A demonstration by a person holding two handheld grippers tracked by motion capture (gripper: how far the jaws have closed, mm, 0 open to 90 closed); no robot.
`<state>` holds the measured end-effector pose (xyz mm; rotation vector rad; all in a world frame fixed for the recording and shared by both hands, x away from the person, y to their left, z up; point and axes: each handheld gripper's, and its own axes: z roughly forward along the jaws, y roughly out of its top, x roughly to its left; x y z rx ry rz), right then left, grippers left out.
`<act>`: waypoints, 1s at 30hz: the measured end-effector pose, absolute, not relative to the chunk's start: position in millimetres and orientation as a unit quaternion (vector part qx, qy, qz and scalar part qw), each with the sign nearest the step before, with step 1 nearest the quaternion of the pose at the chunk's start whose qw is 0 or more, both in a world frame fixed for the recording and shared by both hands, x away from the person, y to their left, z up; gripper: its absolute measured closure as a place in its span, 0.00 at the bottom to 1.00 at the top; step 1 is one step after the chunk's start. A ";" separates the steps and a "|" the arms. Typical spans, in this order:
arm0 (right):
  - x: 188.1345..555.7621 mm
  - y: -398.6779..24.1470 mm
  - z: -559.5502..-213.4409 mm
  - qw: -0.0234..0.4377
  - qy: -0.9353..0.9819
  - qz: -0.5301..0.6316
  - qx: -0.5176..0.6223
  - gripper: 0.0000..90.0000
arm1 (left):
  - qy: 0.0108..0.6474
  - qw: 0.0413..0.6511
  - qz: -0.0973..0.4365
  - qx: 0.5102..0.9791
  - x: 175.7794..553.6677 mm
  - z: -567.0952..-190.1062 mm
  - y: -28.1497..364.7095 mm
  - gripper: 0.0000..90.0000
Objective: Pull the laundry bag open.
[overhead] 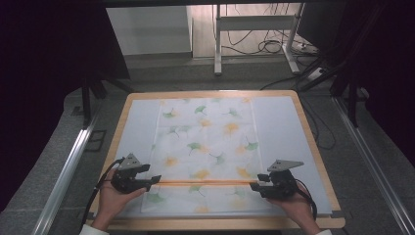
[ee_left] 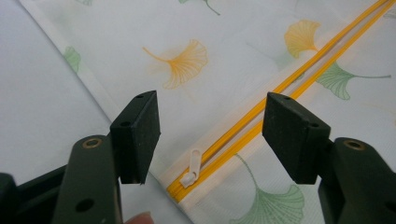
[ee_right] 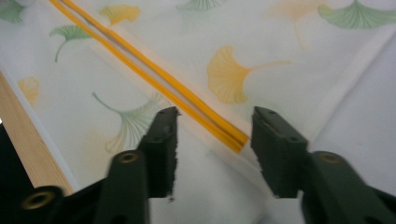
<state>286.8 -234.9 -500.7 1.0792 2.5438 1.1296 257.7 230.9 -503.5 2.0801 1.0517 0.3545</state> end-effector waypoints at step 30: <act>308.8 -243.2 -499.2 0.111 0.834 0.408 0.355 0.39 | 0.426 0.387 0.192 0.795 239.2 -514.2 222.4 0.36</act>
